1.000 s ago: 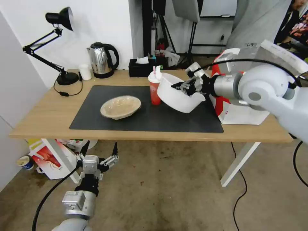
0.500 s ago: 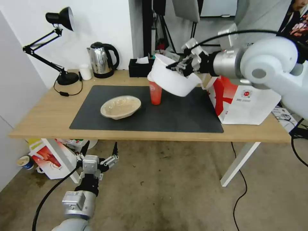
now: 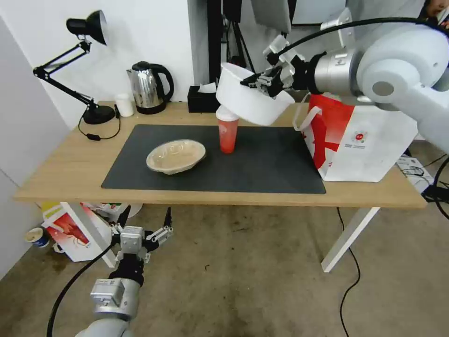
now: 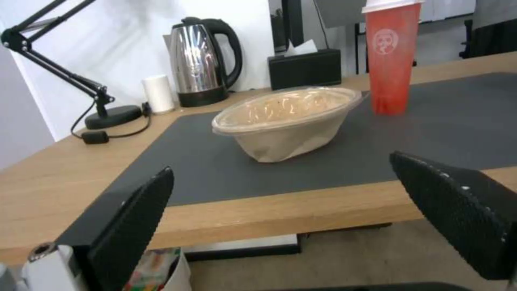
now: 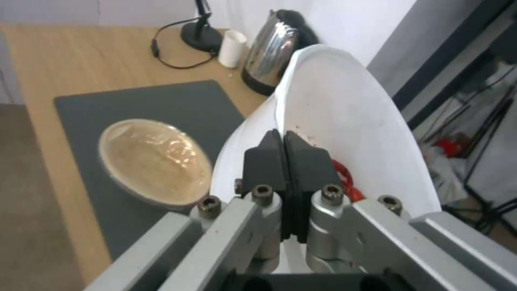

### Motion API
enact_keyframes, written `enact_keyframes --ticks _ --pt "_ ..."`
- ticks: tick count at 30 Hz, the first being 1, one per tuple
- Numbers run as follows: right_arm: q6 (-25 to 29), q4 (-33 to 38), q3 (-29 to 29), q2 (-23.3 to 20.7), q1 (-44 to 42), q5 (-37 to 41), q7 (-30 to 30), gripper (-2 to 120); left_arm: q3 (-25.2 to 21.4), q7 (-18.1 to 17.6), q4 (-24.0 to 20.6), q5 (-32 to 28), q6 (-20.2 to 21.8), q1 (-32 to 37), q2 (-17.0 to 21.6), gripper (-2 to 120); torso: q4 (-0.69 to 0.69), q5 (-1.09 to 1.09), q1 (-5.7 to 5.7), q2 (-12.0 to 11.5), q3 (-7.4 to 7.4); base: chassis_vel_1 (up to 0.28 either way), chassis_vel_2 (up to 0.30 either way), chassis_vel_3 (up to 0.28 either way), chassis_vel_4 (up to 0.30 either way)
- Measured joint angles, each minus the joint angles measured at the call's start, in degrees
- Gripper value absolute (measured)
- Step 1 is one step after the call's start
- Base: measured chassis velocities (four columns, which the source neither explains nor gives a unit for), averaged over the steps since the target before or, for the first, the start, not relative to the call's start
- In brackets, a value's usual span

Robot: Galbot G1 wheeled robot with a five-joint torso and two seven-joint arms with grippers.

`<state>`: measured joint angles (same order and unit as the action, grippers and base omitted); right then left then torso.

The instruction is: Pick up the trash from the table and place it into the takeout bag.

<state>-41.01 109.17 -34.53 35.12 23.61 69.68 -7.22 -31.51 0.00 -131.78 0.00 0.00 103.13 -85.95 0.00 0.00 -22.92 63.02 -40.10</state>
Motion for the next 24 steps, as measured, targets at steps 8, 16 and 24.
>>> enact_keyframes --ticks 8,16,24 --pt "1.15 -2.53 0.16 -1.00 1.78 -4.73 -2.97 0 0.00 0.00 0.00 0.00 0.00 0.00 0.00 100 0.00 0.00 0.00 0.00 0.00 0.000 0.000 0.000 0.000" --pt "2.37 -5.40 0.51 -2.68 3.02 -8.90 -5.99 0 0.00 0.00 0.00 0.00 0.00 0.00 0.00 100 -0.01 0.00 0.00 0.00 0.00 0.000 0.000 0.000 0.000" --pt "3.85 -9.06 1.78 -3.96 2.74 -13.44 -8.37 0 0.00 0.00 0.00 0.00 0.00 0.00 0.00 100 -0.01 0.01 0.00 0.00 -0.01 0.000 0.000 0.000 0.000"
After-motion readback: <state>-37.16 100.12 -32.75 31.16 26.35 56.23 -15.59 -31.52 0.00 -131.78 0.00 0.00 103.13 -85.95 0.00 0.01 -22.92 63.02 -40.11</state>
